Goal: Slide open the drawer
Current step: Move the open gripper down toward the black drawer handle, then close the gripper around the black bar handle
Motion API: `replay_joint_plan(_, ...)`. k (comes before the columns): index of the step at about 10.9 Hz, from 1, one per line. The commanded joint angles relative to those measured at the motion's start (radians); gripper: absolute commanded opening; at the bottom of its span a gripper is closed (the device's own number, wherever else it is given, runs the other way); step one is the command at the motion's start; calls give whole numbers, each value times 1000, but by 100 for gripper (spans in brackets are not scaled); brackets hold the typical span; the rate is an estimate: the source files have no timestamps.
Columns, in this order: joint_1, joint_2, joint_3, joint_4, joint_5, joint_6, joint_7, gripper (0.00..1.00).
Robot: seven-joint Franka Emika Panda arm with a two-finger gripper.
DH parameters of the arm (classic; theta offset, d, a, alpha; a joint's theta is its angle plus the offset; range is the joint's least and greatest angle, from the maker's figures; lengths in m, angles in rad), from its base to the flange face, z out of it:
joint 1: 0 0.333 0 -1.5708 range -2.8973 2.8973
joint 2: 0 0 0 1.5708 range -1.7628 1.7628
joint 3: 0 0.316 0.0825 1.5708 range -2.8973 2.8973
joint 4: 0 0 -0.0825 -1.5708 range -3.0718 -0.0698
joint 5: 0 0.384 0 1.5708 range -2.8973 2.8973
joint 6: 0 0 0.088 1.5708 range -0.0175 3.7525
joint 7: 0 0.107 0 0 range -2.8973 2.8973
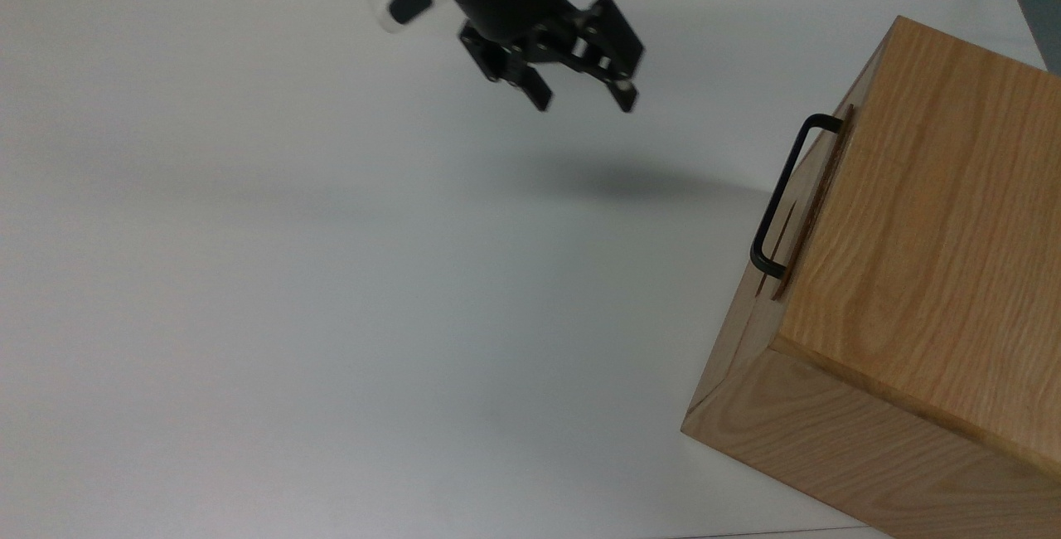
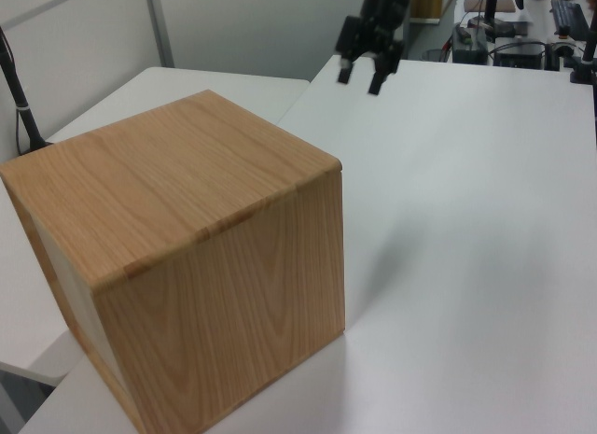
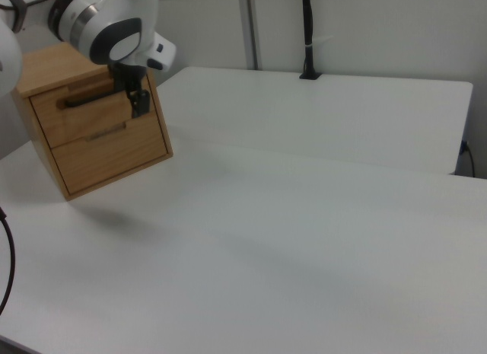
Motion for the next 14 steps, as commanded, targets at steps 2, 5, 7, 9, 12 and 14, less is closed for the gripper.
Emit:
replay_joint_plan(2,122,70,18,51,37,135,135,96)
replay_joint_plan(5,186,155,38,105,30,238,202,96)
replay_joint_plan(7,228,181,38,107,30,321,246,91)
replay_joint_plan(9,231,212,38,127,30,385,266,83)
replay_joint_plan(12,229,212,36,125,27,402,263,61)
replay_joint_plan(14,229,215,36,119,-1,402,261,49)
